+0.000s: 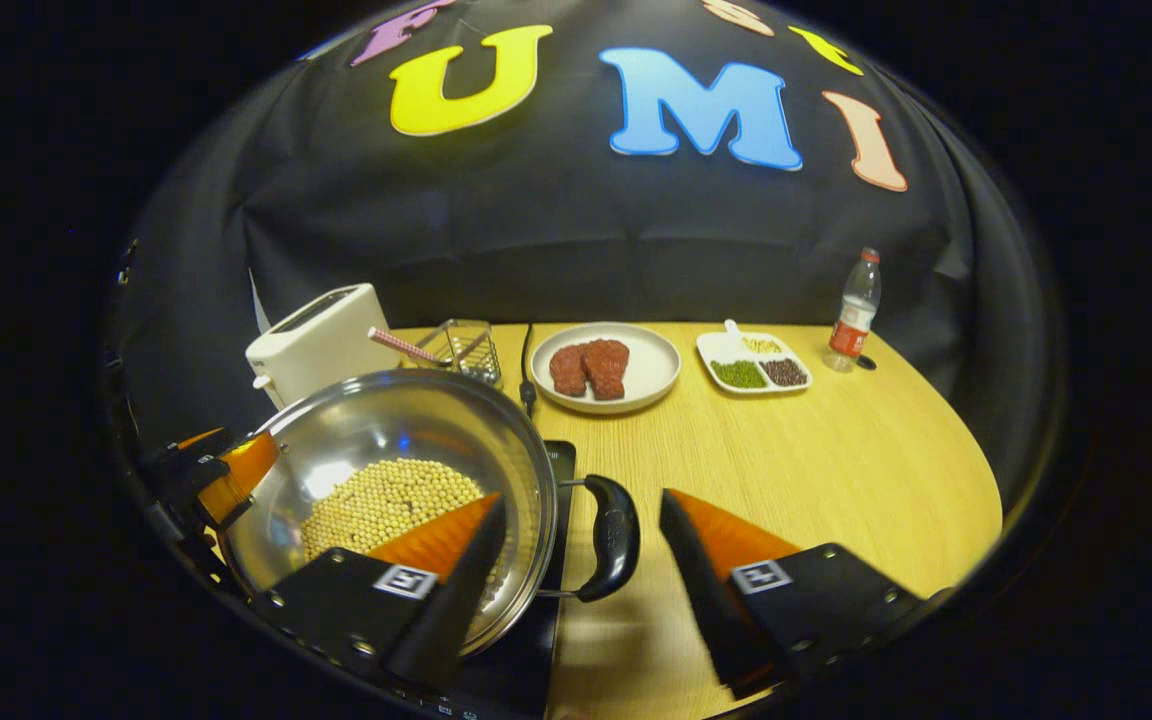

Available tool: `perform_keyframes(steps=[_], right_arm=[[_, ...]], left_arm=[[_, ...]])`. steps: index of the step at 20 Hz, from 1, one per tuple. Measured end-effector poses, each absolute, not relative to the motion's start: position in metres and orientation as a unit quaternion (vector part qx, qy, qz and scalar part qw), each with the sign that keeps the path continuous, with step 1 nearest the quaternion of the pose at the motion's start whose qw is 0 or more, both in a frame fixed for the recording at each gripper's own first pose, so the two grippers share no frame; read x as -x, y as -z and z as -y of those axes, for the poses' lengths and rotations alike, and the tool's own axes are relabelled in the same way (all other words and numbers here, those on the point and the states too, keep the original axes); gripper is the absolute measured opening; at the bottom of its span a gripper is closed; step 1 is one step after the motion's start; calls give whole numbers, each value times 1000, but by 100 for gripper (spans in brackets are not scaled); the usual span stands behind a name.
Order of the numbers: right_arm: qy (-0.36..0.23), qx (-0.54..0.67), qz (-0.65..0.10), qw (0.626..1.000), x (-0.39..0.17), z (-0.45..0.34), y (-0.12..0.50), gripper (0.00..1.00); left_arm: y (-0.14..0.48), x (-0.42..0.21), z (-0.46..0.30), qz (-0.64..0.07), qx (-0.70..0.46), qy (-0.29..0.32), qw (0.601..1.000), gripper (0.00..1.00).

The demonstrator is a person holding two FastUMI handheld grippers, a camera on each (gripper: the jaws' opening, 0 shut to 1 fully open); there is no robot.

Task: First push the handle of the pot to place it horizontally, then grasp the pot with both hands and set it on the induction cooktop.

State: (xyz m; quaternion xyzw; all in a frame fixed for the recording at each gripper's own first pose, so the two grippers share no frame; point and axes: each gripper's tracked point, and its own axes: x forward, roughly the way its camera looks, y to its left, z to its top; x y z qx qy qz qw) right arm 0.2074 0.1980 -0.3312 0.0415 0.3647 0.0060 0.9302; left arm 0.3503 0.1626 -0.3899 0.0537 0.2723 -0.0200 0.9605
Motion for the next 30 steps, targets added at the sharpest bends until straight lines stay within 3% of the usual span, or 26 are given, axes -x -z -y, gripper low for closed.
perform_keyframes(steps=[1,7,12,22,30], right_arm=[[-6,-38,-350,936,-207,-191,319,97],[8,-9,-256,967,-190,-122,237,97],[6,25,-187,982,-153,-63,164,96],[24,-6,-147,989,-64,49,102,96],[18,-5,-114,993,-26,75,56,96]], left_arm=[[372,-350,-159,-253,-58,19,966,99],[242,-304,-97,-143,-48,38,988,100],[164,-243,-24,-102,-9,55,993,94],[75,-124,96,-51,-5,78,996,98],[28,-61,120,-28,-19,74,997,98]])
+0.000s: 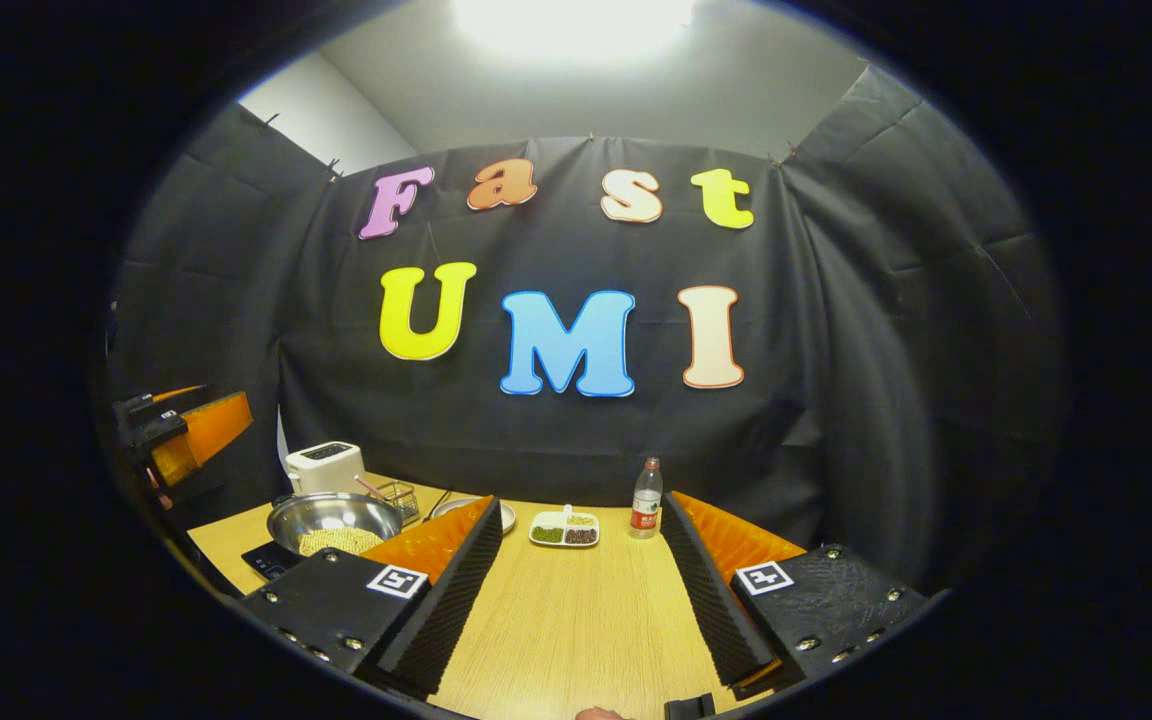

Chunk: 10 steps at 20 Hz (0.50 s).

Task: First push the handle of the pot to place it horizontally, then grasp the pot with both hands and set it on the induction cooktop.

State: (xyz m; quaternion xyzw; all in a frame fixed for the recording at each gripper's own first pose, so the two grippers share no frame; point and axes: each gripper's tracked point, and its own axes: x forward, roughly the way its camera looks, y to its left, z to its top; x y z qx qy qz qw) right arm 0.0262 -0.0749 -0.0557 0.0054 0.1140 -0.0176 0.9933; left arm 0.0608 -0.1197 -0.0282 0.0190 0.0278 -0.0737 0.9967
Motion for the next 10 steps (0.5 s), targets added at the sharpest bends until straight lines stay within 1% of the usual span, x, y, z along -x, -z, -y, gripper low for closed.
perform_keyframes(steps=[1,2,3,4,7,10], right_arm=[[18,-4,-107,994,-24,74,50,96],[18,-4,-100,995,-22,71,42,96],[15,-6,-92,996,-20,67,35,96],[12,-6,-81,997,-20,63,26,96],[23,-10,-56,998,-19,62,9,96],[29,-12,-47,998,-22,56,2,96]], left_arm=[[27,-57,119,-31,-19,76,996,94],[25,-54,116,-33,-18,76,996,94],[24,-52,114,-34,-17,74,997,100],[20,-48,110,-31,-11,73,997,94],[7,-41,104,-18,-6,77,997,100],[3,-37,98,-13,-1,80,997,100]])
